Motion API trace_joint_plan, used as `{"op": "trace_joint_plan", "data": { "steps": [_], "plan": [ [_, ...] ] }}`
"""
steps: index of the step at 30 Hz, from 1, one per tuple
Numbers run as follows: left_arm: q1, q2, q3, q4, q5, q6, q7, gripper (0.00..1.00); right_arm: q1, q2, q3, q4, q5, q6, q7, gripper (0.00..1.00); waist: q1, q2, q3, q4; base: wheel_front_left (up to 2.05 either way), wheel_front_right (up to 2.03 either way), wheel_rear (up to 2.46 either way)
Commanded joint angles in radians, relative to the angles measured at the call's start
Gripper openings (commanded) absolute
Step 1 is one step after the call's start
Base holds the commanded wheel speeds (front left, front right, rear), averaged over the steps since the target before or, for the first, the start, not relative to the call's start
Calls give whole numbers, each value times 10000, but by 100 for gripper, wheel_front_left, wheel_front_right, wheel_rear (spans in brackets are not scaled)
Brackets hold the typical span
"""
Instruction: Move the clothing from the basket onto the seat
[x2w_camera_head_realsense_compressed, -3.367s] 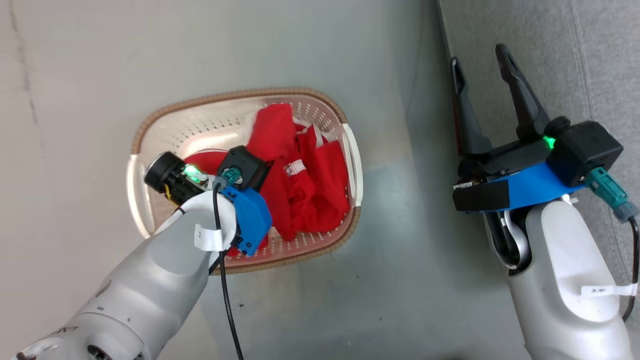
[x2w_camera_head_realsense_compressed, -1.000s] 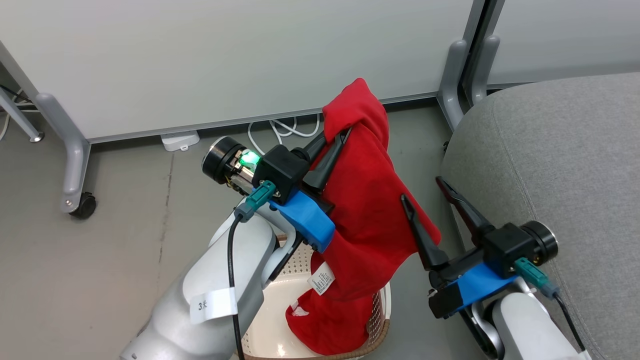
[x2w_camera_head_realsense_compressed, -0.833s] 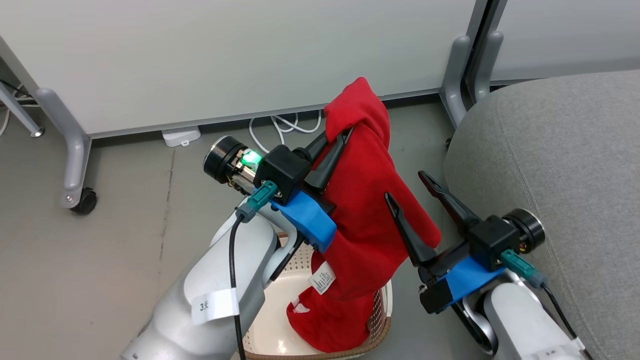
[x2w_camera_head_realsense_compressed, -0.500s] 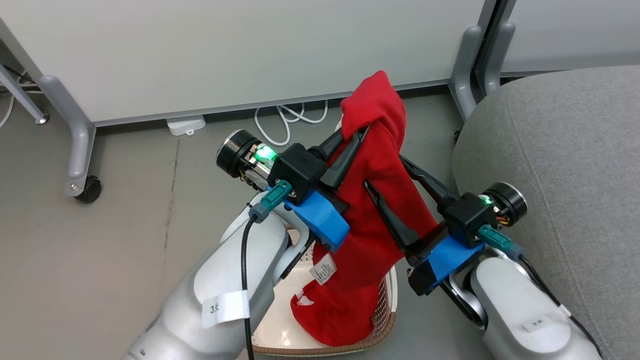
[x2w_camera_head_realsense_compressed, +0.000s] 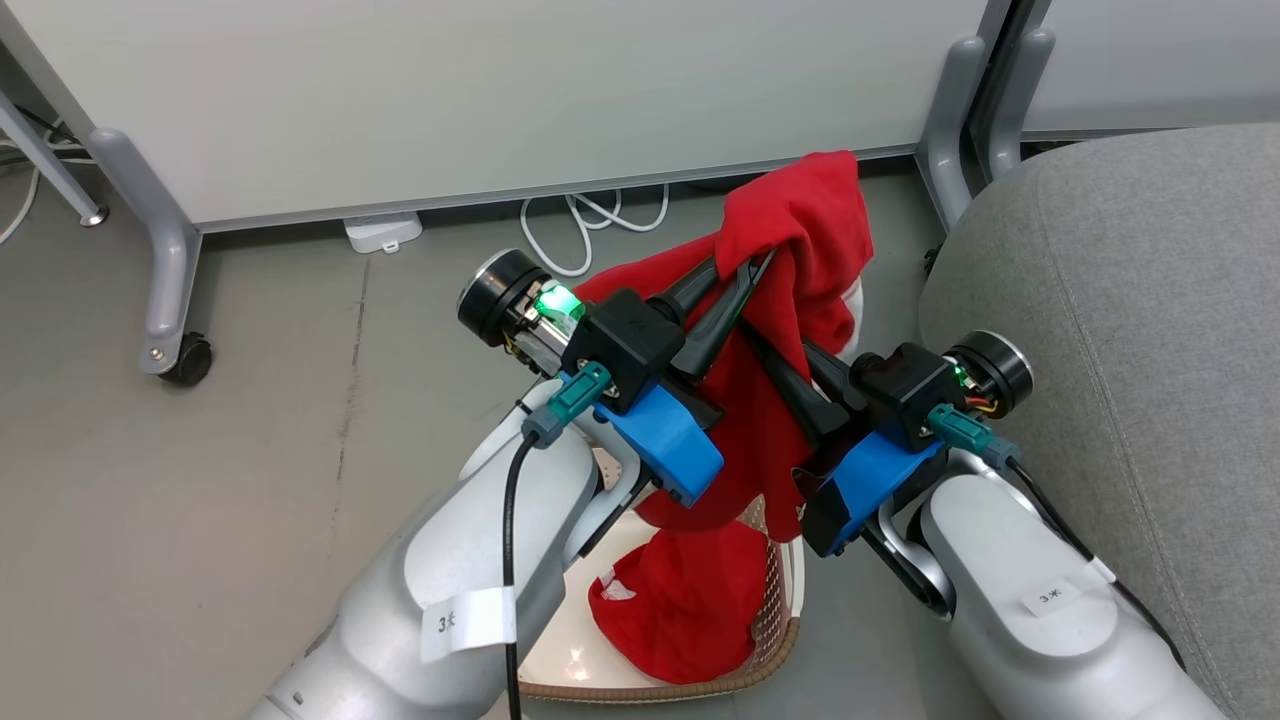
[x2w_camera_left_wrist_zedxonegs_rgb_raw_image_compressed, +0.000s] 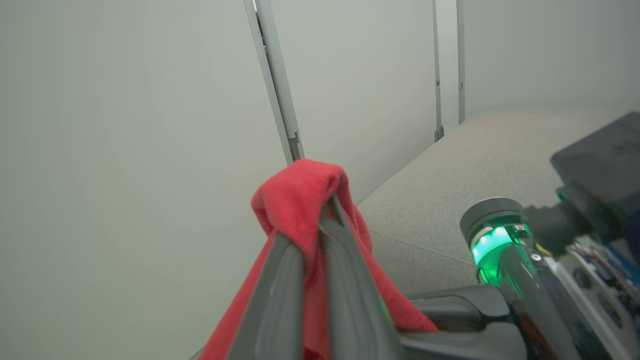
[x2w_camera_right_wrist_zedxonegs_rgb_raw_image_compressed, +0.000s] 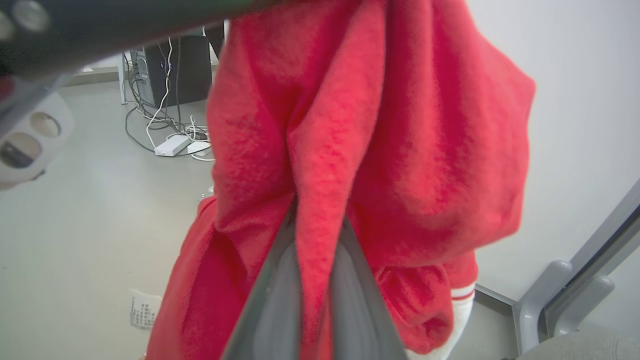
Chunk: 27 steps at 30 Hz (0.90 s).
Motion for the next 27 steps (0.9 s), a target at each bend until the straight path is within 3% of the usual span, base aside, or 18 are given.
{"op": "trace_joint_plan", "data": {
  "steps": [1,27],
  "plan": [
    [-119,-14,15,-15,-47,-23,-48,0,-145,32,25,32,40,1,-35,0,-1,-1,-3,-5,0,0,0],
    [-191,24,-61,109,-60,-27,-48,0,-99,30,10,-66,140,1,-35,0,-1,-1,-9,-68,0,0,0]
  ]
}}
